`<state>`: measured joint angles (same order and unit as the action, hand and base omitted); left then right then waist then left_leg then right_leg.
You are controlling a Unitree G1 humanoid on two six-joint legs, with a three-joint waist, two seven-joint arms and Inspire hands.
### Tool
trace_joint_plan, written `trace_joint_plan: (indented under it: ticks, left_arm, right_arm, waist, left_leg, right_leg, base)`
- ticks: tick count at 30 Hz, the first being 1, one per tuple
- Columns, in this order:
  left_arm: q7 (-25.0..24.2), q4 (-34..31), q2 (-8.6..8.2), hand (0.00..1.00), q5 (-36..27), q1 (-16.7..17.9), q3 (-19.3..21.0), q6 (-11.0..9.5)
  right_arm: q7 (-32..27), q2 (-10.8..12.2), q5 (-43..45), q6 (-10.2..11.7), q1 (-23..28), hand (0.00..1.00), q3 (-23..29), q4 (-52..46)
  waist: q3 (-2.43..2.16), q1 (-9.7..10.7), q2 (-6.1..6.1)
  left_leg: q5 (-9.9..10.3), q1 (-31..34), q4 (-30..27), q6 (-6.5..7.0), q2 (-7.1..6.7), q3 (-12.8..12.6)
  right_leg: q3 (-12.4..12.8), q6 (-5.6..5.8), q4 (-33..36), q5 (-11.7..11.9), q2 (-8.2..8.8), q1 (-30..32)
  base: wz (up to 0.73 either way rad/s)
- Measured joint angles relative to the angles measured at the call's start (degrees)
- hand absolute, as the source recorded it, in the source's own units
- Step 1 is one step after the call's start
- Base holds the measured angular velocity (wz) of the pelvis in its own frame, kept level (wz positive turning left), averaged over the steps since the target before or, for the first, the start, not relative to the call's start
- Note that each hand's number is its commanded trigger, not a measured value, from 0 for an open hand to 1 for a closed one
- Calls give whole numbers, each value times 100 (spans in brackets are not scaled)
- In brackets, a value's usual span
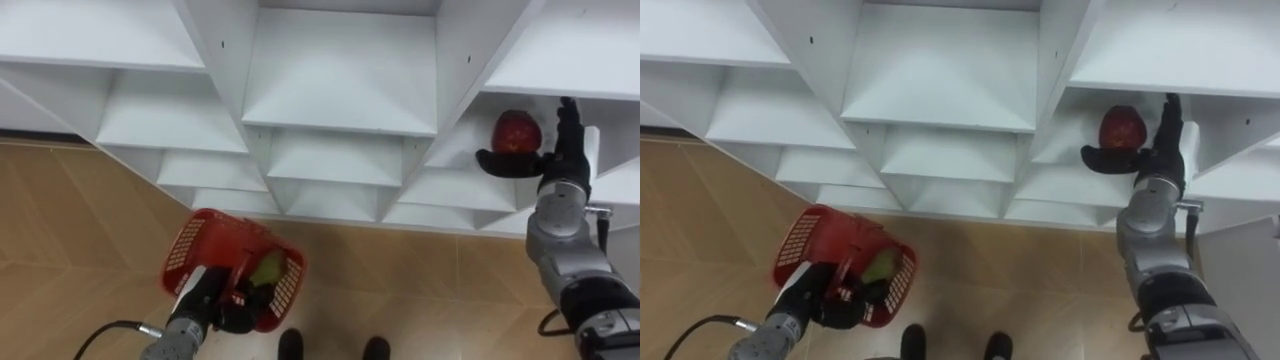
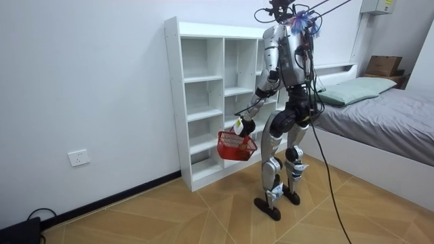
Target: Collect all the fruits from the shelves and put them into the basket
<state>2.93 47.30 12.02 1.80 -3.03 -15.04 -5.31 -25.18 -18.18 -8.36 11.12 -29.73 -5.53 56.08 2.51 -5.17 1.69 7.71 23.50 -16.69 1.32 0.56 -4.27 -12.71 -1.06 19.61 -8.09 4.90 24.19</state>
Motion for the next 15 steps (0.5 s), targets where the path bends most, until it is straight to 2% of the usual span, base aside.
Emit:
trace_joint_plan:
  ticks: [10, 15]
  left_arm:
    - [3, 4, 21, 100, 6, 11, -94, 117]
    - [6, -4, 20, 100, 7, 7, -95, 119]
  right_arm:
    - [-57, -34, 14, -31, -68, 0, -50, 1]
    - [-29, -43, 367, -78, -68, 0, -121, 1]
  waist:
    - [-1, -5, -2]
    - [-2, -7, -2]
  left_leg:
    - [-1, -2, 4, 1, -2, -11]
    - [-5, 18, 4, 5, -5, -10]
  right_leg:
    - [0, 0, 14, 0, 2, 6]
    - [1, 0, 20, 0, 0, 24]
  base:
    - [0]
    - [0]
